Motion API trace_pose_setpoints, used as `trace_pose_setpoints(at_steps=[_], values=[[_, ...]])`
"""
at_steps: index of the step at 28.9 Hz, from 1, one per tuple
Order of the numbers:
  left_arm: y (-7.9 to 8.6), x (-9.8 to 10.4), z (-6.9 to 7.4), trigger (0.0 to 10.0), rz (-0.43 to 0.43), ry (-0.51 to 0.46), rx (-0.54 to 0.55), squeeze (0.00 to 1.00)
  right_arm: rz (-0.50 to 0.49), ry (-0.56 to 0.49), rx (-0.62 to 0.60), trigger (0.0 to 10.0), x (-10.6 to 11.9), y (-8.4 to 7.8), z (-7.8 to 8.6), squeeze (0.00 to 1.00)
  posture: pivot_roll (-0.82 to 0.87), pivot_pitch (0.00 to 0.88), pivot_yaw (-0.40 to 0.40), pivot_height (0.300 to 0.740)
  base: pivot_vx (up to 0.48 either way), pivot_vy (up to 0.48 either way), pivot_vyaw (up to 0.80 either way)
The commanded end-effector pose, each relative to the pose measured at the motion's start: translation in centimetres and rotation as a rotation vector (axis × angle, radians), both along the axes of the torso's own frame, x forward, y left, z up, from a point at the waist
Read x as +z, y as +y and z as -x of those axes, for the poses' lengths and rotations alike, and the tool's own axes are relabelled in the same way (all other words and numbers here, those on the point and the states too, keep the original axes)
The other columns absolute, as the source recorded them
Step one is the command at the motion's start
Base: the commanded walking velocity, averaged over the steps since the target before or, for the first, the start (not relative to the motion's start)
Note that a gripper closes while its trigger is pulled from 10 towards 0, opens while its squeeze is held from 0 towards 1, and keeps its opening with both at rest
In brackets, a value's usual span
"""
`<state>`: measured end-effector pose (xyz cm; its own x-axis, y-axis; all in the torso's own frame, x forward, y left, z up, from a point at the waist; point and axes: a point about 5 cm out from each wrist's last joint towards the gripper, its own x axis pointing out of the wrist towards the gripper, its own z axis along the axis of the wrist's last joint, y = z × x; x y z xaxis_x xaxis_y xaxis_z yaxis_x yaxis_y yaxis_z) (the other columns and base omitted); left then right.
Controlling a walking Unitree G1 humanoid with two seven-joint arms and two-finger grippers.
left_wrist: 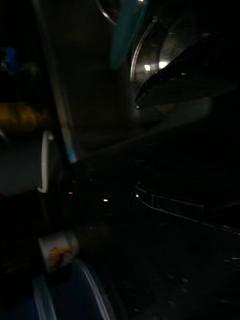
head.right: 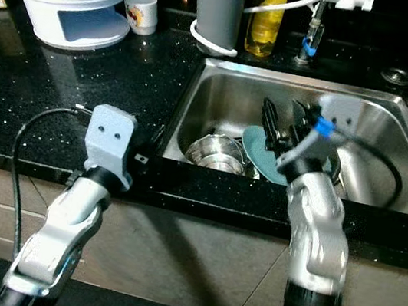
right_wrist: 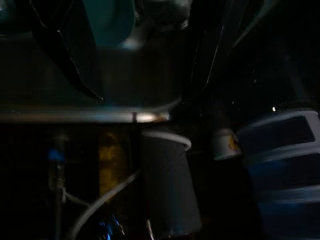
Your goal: Kitchen organization
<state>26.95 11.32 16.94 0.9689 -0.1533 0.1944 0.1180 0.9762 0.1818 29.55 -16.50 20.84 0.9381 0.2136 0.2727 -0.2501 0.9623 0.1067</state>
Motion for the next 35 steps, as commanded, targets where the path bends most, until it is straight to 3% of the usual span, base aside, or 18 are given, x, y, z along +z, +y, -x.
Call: trace_pose_setpoints(at_steps=[1, 7, 18, 35], values=[[-0.1, 0.3, 0.4, 10.0, -0.021, -0.03, 0.003, 0.0, 0.002, -0.03, 0.004, 10.0, 0.3, 0.4, 0.6, 0.0, -0.01, 0.0, 0.006, 0.736, 0.0, 0.0, 0.0], [-0.6, -0.4, 2.3, 10.0, -0.063, -0.04, 0.006, 0.0, 0.024, 0.0, -0.011, 10.0, -1.4, 1.5, 2.8, 0.0, -0.01, 0.0, 0.009, 0.736, 0.0, 0.0, 0.0], [-1.1, -0.6, 3.4, 10.0, -0.134, -0.061, -0.006, 0.0, 0.077, 0.04, -0.027, 10.0, -2.7, 1.5, 5.1, 0.0, -0.01, 0.009, 0.021, 0.736, 0.0, 0.0, 0.0], [-1.4, -1.1, 3.3, 10.0, -0.163, -0.054, -0.01, 0.0, 0.092, 0.058, -0.034, 10.0, -3.1, 1.9, 5.7, 0.0, -0.01, 0.006, 0.031, 0.736, 0.0, 0.0, 0.0]])
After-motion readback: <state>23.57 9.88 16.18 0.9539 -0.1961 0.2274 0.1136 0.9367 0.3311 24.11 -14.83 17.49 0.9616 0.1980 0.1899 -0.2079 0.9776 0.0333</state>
